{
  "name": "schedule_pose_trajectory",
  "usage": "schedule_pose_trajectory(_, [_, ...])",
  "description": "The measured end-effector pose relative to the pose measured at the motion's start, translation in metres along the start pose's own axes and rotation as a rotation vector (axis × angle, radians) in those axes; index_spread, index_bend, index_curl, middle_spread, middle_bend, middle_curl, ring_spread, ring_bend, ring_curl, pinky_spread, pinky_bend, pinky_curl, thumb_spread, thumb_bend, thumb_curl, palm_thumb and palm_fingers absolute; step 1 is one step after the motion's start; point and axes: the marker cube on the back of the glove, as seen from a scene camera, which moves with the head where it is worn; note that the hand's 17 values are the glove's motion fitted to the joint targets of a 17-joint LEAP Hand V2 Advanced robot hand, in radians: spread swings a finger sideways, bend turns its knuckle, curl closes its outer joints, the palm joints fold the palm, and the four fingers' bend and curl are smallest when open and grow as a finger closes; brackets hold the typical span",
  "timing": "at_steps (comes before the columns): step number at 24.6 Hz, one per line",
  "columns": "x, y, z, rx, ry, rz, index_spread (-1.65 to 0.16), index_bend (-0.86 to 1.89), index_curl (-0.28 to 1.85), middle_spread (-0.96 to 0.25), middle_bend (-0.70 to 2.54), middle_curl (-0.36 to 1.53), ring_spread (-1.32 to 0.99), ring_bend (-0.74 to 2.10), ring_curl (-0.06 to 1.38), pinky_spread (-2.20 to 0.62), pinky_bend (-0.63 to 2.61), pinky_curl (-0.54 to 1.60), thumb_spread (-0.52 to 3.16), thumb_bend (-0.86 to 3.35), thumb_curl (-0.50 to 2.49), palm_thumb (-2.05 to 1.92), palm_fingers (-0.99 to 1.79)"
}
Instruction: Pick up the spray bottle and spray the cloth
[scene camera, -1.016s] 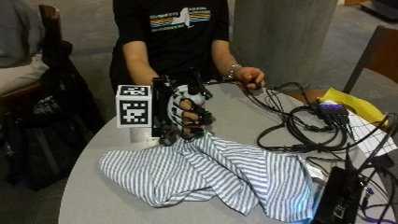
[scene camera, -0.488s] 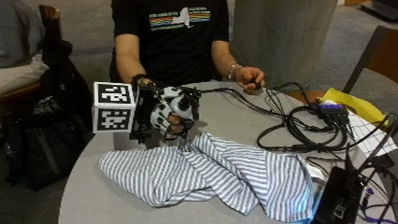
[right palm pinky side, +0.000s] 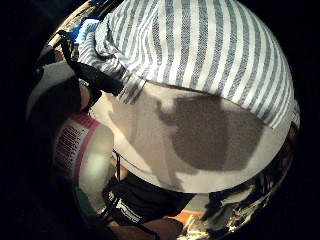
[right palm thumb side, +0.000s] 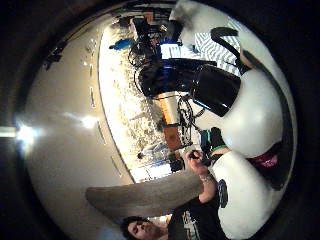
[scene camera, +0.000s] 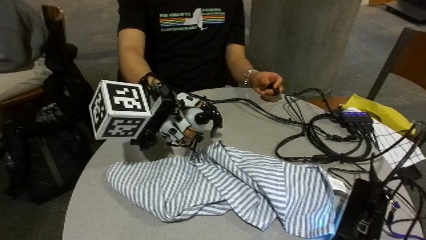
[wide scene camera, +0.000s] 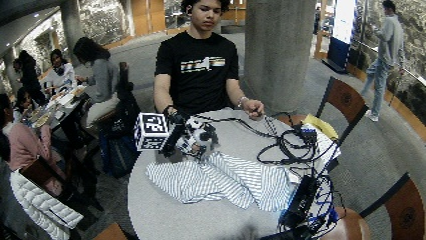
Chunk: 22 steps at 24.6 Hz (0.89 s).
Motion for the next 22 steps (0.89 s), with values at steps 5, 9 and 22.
schedule_pose_trajectory(5, [0.001,-0.001,0.000,-0.062,0.004,0.077,-0.13,0.10,0.30,-0.03,0.44,0.49,-0.06,0.67,0.44,-0.15,0.58,0.37,0.79,-0.02,0.55,0.93,1.17])
schedule_pose_trajectory(9, [0.004,0.000,0.002,-0.079,0.024,0.122,-0.13,0.10,0.30,-0.03,0.44,0.49,-0.06,0.66,0.44,-0.15,0.57,0.37,0.81,-0.02,0.55,0.94,1.17])
schedule_pose_trajectory(22, [0.008,0.005,0.006,-0.090,0.018,0.176,-0.13,0.10,0.28,-0.03,0.44,0.49,-0.07,0.66,0.44,-0.15,0.56,0.38,0.86,-0.03,0.54,0.91,1.17])
